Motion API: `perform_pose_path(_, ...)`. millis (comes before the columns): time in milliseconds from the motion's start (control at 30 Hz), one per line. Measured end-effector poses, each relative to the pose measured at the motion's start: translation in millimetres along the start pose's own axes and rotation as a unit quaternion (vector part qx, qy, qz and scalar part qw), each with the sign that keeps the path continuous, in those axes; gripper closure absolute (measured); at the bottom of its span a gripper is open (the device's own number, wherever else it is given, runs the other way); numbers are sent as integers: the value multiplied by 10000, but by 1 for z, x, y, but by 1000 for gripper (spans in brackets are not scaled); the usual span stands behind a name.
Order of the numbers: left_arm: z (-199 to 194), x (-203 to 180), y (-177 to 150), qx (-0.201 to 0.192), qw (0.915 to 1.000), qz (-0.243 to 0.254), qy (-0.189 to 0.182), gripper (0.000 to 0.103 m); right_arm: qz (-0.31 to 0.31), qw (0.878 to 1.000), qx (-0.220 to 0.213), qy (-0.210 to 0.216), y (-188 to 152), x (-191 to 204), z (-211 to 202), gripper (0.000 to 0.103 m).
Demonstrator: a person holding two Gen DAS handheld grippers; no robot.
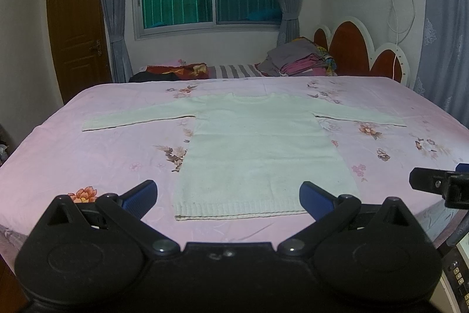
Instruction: Fold small clothes
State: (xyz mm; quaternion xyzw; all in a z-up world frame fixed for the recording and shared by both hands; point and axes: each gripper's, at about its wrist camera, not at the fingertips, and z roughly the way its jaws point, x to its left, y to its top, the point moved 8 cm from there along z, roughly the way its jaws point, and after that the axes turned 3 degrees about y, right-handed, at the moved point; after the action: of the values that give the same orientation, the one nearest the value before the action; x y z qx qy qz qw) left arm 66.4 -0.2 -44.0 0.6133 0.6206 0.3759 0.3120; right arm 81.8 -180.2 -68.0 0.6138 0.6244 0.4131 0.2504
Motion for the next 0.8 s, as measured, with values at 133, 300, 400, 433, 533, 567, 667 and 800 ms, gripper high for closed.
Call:
perform_pose_path(133,0,0,0,8,10000,5,-5,0,4,10000,4,4,0,0,0,0)
perform_pose_path(300,4,-2,-1,18,10000,-9,-45,0,19,10000,9,15,1,-2,1,0)
perform_pose_path(400,9,-2,1,13,10000,-20,-55,0,39,10000,7,32,1,-9,6,0)
perform_pose_path(433,11,-2,1,3,10000,13,-42,0,41,10000,2,35,2,-10,7,0)
perform_pose_path(533,20,-4,6,-29,10000,77,-34,0,66,10000,-31,29,8,-13,15,0)
perform_pose_path(567,23,-4,9,-46,10000,71,-50,0,81,10000,-43,22,11,-15,19,0)
perform_pose_path(667,42,-6,19,-8,9997,73,-237,0,125,9999,-66,-15,21,-17,34,0)
perform_pose_path(800,73,-12,39,-26,9992,243,-314,0,172,9998,-88,-103,37,-21,59,0)
